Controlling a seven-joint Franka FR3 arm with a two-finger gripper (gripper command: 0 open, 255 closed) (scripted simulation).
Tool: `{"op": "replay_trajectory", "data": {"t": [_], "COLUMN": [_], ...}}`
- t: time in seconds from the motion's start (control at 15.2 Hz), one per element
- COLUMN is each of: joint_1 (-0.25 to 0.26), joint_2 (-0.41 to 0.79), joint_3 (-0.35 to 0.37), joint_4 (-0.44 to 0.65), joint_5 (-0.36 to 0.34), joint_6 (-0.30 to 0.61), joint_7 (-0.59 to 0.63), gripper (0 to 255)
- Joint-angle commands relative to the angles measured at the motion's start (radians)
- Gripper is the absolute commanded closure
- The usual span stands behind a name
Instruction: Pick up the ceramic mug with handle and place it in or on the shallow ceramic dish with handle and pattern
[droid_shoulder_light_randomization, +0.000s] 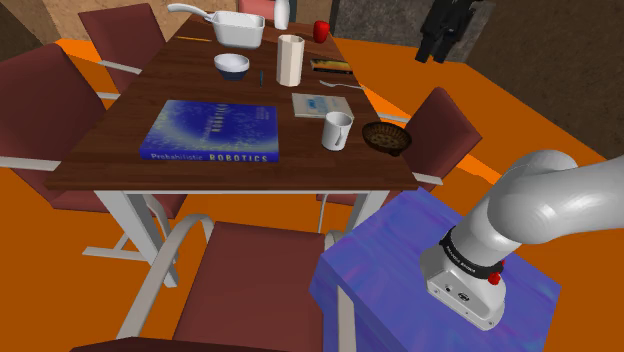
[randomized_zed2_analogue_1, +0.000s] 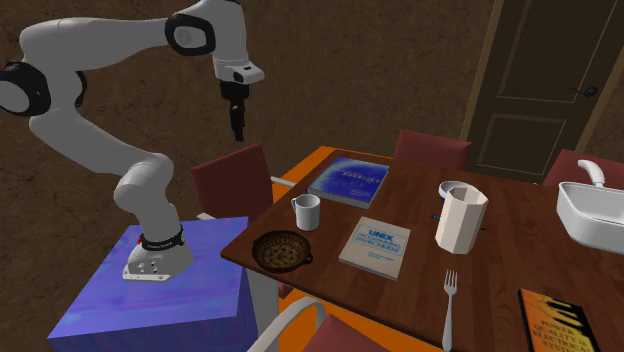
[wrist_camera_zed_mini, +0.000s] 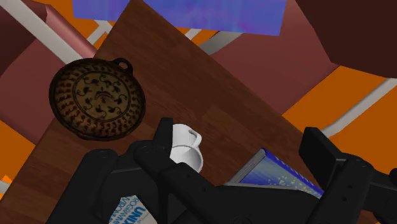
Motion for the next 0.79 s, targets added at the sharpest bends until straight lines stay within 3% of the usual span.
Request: {"op": "replay_trajectory", "data": {"t": [0.0, 0.73], "joint_1": [0.0, 0.003], "joint_2": [0.0, 0.212], "joint_3": [0.0, -0.039], "joint_4": [0.0, -0.154], "joint_5": [0.0, -0.034], "joint_6": [0.0, 0.402], "joint_7": [0.0, -0.102], "gripper": [0, 0]}}
